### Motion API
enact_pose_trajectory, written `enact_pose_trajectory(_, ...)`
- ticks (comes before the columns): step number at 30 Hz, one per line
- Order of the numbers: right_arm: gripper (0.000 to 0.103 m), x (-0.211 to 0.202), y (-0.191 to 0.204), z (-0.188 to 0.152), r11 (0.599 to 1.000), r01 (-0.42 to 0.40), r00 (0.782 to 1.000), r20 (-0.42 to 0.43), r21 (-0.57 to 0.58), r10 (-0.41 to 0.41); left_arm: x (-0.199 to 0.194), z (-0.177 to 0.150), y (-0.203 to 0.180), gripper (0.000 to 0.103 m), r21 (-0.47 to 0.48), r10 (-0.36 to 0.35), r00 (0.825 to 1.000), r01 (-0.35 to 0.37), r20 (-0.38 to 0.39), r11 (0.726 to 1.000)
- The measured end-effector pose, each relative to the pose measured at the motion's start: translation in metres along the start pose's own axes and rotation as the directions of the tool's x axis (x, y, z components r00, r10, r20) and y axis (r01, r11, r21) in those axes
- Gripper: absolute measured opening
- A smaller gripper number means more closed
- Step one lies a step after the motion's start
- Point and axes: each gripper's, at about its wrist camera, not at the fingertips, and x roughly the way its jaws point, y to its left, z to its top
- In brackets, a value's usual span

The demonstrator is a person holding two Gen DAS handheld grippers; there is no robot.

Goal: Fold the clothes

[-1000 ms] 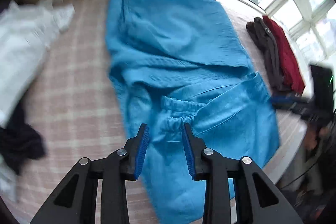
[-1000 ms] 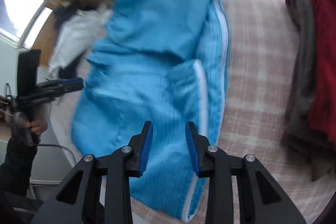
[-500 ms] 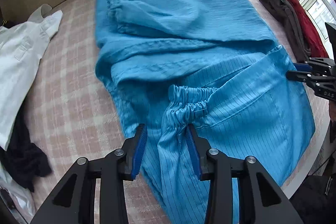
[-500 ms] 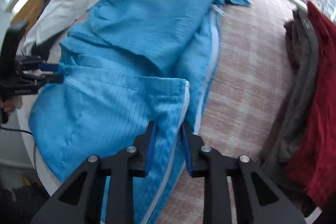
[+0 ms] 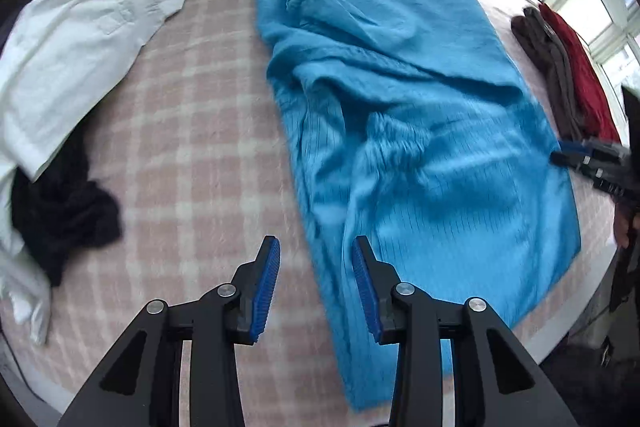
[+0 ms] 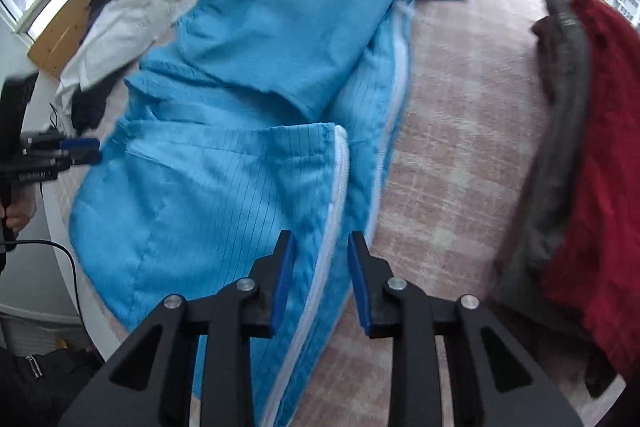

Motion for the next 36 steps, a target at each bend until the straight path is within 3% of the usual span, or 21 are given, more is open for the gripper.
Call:
enact_pose_trajectory(5, 0.046, -0.020, 0.009, -0.030, 1.000, -0.015, 1.000, 0.009, -0.016, 0.015, -0.012, -0.041, -0.005, 0.040, 0.047, -0.041, 0.998, 0.042, -0.039, 0.998)
enact_pose_trajectory(9, 0.047, -0.022, 0.019, -0.060, 0.998, -0.032, 0.999, -0.007, -0.052, 0.031, -0.009, -0.072, -0.016, 0.040, 0.059, -0.100, 0.993, 0.104, -0.071, 0.993)
enact_pose_trajectory(13, 0.047, -0.023, 0.029, -0.088, 0.995, -0.049, 0.999, -0.022, -0.091, 0.048, -0.001, -0.077, -0.026, 0.038, 0.112, -0.122, 0.990, 0.128, -0.065, 0.985)
enact_pose_trajectory(21, 0.047, -0.013, 0.047, -0.090, 0.971, -0.087, 0.996, -0.037, -0.223, 0.081, -0.002, -0.080, -0.026, 0.037, 0.220, -0.174, 0.984, 0.179, -0.039, 0.959)
enact_pose_trajectory(25, 0.047, -0.007, 0.052, -0.093, 0.960, -0.054, 0.997, -0.073, -0.276, 0.035, 0.000, -0.087, -0.034, 0.037, 0.307, -0.168, 0.985, 0.172, -0.040, 0.936)
enact_pose_trajectory(29, 0.046, -0.008, 0.050, -0.096, 0.965, -0.047, 0.998, -0.061, -0.256, 0.032, 0.006, -0.088, -0.028, 0.036, 0.291, -0.158, 0.986, 0.169, -0.059, 0.942)
enact_pose_trajectory(30, 0.045, -0.007, 0.048, -0.096, 0.970, -0.048, 0.998, -0.058, -0.240, 0.035, 0.008, -0.086, -0.025, 0.034, 0.279, -0.172, 0.983, 0.184, -0.066, 0.942)
enact_pose_trajectory(33, 0.028, -0.004, 0.041, -0.095, 0.981, -0.058, 0.998, -0.045, -0.187, 0.050, 0.008, -0.069, -0.017, 0.029, 0.225, -0.189, 0.980, 0.197, -0.059, 0.954)
enact_pose_trajectory(34, 0.019, -0.004, 0.039, -0.095, 0.983, -0.069, 0.997, -0.045, -0.171, 0.063, 0.008, -0.064, -0.014, 0.032, 0.208, -0.195, 0.979, 0.202, -0.056, 0.957)
enact_pose_trajectory(36, 0.015, -0.005, 0.037, -0.096, 0.986, -0.093, 0.995, -0.052, -0.142, 0.086, 0.004, -0.054, -0.009, 0.033, 0.193, -0.212, 0.976, 0.217, -0.046, 0.957)
